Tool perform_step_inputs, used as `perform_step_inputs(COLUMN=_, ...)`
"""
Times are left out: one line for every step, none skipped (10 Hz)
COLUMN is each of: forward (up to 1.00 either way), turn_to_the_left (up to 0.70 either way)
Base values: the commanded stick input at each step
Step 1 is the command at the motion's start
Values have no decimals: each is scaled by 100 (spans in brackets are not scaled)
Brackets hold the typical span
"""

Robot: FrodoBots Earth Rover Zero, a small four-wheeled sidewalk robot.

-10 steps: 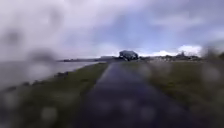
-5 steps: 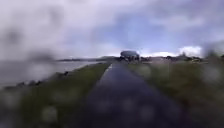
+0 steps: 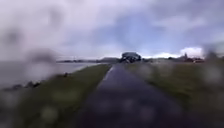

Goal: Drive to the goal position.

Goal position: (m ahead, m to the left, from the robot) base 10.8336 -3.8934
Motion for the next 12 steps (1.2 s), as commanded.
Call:
perform_step_inputs(forward=70, turn_to_the_left=-1)
perform_step_inputs(forward=70, turn_to_the_left=-17)
perform_step_inputs(forward=70, turn_to_the_left=-32)
perform_step_inputs(forward=70, turn_to_the_left=-35)
perform_step_inputs(forward=70, turn_to_the_left=-35)
perform_step_inputs(forward=70, turn_to_the_left=-35)
perform_step_inputs(forward=70, turn_to_the_left=-35)
perform_step_inputs(forward=70, turn_to_the_left=0)
perform_step_inputs(forward=70, turn_to_the_left=0)
perform_step_inputs(forward=70, turn_to_the_left=0)
perform_step_inputs(forward=70, turn_to_the_left=0)
perform_step_inputs(forward=70, turn_to_the_left=0)
